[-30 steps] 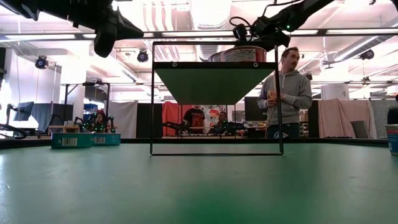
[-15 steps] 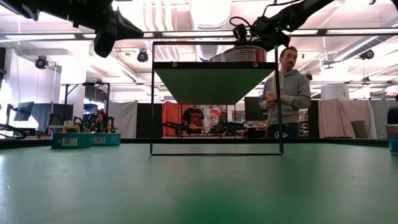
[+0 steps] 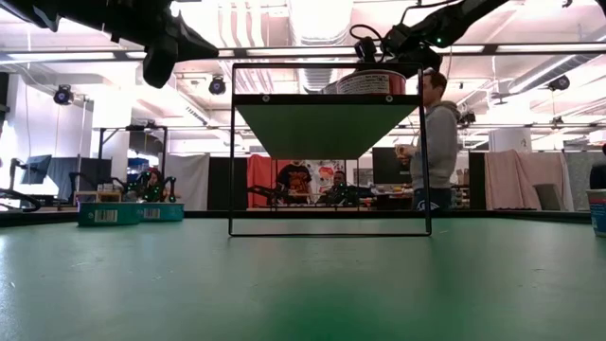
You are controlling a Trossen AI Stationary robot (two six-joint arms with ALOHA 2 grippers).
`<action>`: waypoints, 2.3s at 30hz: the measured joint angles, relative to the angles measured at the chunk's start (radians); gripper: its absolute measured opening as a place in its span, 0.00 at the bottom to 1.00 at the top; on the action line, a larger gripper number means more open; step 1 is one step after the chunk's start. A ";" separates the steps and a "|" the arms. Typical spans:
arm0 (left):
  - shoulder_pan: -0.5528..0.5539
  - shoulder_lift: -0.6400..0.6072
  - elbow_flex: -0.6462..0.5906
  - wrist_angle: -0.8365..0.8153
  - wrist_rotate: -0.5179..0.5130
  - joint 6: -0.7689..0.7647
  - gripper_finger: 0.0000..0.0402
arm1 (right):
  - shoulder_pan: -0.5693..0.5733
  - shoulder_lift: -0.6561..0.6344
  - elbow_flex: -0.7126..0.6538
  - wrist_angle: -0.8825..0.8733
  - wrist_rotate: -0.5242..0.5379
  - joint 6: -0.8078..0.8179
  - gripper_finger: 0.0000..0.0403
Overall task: Stack canned seafood by type on shelf
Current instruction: Stack the top dark blue tuna can on top of the dark blue can on the shelf
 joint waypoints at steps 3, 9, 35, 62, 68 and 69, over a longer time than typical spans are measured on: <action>0.000 0.000 0.000 -0.001 0.000 0.000 0.00 | 0.001 0.000 0.000 0.000 0.000 -0.008 0.62; 0.000 0.000 0.000 -0.002 0.000 -0.003 0.00 | 0.014 0.000 0.000 0.000 0.016 -0.010 0.69; 0.000 0.000 0.000 -0.002 0.000 -0.013 0.00 | 0.056 0.000 0.000 -0.008 0.060 -0.042 0.78; 0.000 0.000 0.000 -0.009 0.000 -0.026 0.00 | 0.085 -0.015 0.010 -0.005 0.143 -0.247 0.78; 0.000 0.000 0.000 -0.007 0.000 -0.033 0.00 | 0.102 -0.016 0.010 -0.015 0.184 -0.308 0.78; 0.000 0.000 0.000 -0.007 0.000 -0.034 0.00 | 0.106 -0.016 0.010 -0.015 0.187 -0.326 0.78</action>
